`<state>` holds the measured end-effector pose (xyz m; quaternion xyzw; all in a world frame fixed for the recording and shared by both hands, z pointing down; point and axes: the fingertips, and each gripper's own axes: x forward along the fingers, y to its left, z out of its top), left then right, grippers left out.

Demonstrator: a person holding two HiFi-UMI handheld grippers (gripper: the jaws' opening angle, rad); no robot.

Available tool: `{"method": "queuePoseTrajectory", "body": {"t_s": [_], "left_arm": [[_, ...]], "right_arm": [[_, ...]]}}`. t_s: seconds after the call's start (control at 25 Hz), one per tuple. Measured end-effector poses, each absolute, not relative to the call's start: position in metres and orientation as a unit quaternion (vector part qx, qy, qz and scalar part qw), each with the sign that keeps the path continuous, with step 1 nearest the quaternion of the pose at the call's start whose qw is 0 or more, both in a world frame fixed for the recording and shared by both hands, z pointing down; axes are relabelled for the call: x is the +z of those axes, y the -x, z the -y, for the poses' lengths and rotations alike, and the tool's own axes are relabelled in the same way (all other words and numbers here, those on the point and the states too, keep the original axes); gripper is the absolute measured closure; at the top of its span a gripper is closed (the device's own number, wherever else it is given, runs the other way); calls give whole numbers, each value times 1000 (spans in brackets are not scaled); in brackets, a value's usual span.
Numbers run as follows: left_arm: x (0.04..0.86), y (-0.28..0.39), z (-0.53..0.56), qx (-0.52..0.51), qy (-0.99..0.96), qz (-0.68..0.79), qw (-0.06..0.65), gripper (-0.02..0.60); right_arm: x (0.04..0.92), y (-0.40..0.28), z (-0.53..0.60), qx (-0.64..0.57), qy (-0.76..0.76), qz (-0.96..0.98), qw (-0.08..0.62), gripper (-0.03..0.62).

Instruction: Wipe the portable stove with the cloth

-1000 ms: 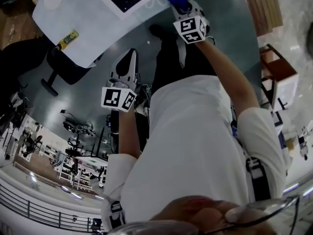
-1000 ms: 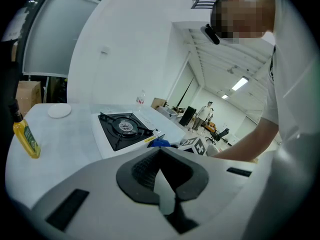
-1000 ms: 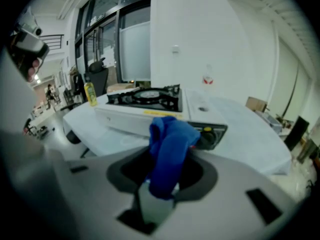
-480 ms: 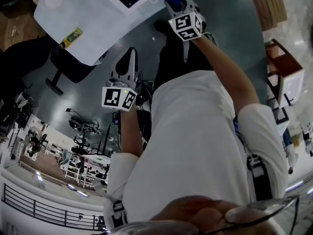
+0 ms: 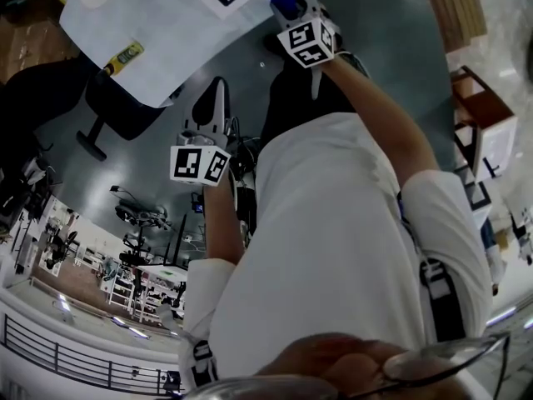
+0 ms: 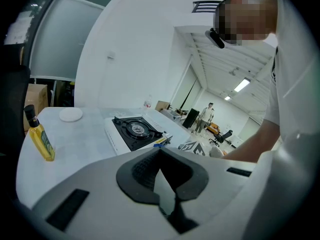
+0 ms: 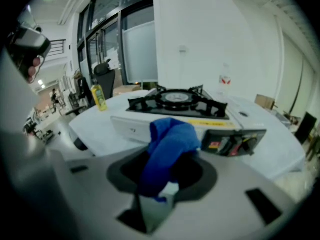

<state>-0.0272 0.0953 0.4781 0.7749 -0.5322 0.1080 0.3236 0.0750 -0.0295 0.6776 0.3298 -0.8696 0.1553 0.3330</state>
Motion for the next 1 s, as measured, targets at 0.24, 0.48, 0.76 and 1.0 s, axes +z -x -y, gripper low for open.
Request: {"method": "queuePoseTrajectory", "body": {"t_s": [0.24, 0.48, 0.76, 1.0], "left_arm": [[480, 41, -107, 104, -764, 546, 326, 551], [480, 57, -117, 100, -754, 560, 329, 551], [478, 79, -127, 90, -742, 578, 328, 551], [479, 93, -134, 75, -731, 591, 332, 551]], "right_arm": [[682, -55, 16, 161, -315, 874, 334, 442], [682, -32, 1, 168, -297, 878, 335, 442], [684, -3, -20, 163, -261, 887, 343, 442], [678, 23, -41, 147, -201, 899, 360, 442]]}}
